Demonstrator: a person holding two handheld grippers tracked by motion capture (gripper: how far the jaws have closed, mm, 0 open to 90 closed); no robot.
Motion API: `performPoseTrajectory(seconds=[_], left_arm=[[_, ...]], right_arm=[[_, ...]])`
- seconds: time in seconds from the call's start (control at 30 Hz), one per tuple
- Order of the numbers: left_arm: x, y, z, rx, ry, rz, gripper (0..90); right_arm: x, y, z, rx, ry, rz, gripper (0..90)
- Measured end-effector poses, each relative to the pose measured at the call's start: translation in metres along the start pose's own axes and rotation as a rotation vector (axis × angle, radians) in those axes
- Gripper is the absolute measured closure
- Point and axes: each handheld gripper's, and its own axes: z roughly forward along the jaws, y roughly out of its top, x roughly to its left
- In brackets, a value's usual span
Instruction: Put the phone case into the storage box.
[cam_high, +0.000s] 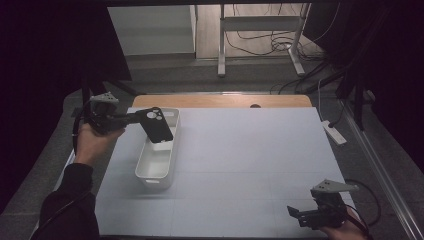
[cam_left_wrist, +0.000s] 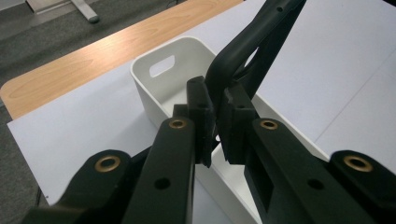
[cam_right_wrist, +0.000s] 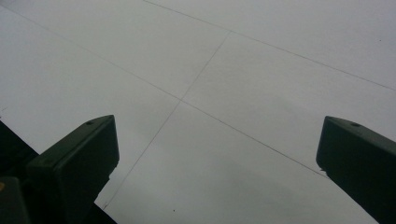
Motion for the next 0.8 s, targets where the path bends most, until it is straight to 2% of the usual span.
performPoseTrajectory(seconds=[0.8], left_arm=[[0.018, 0.016, 0.031, 0.016, 0.019, 0.009, 83.4]], right_arm=[[-0.001, 0.0, 0.0, 0.006, 0.006, 0.01, 0.0]])
